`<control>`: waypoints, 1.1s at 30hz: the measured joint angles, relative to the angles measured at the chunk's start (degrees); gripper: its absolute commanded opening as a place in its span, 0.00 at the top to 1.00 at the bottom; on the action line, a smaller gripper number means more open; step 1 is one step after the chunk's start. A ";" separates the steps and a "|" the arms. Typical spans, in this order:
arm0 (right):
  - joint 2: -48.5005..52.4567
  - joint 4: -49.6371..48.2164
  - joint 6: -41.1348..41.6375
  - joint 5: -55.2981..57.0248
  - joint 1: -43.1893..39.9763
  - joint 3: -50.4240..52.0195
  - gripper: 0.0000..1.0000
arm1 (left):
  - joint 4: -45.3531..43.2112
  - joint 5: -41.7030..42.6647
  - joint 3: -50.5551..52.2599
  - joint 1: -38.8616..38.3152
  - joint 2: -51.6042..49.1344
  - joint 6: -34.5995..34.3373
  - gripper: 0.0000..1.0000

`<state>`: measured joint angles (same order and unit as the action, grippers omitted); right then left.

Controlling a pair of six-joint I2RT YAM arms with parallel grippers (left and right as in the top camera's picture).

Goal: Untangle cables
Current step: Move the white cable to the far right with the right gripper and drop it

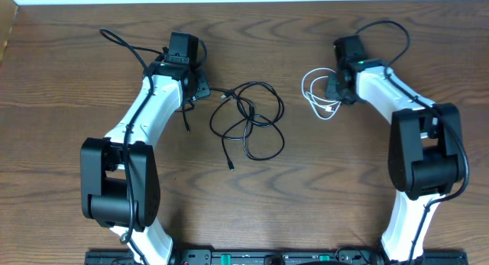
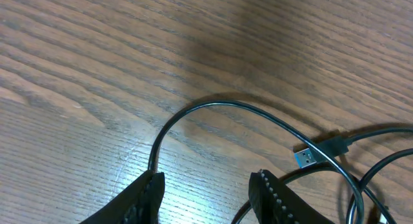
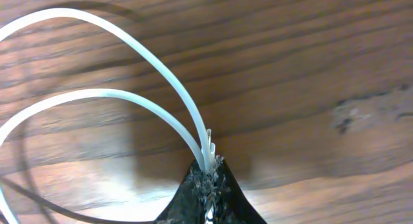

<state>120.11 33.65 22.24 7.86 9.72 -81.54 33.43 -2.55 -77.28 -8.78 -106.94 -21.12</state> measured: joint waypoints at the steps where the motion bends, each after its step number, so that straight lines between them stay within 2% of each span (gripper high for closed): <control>1: -0.17 0.17 -0.59 -0.55 -0.76 0.00 0.99 | 0.00 0.00 0.00 0.00 0.00 -0.02 0.52; 4: -1.77 0.57 -2.19 -1.33 -2.80 0.00 0.99 | 0.00 0.00 0.00 0.00 0.00 -0.02 0.52; 14: -16.76 1.29 -5.57 -1.53 -9.81 -0.22 0.99 | -0.04 0.00 0.00 0.00 0.00 -0.02 0.51; 33: -17.51 7.98 -6.16 -0.72 -35.26 -0.35 0.99 | -0.02 0.00 0.00 0.00 0.00 -0.02 0.52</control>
<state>102.61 41.63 16.08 7.14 -25.54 -81.89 33.41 -2.55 -77.28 -8.78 -106.94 -21.15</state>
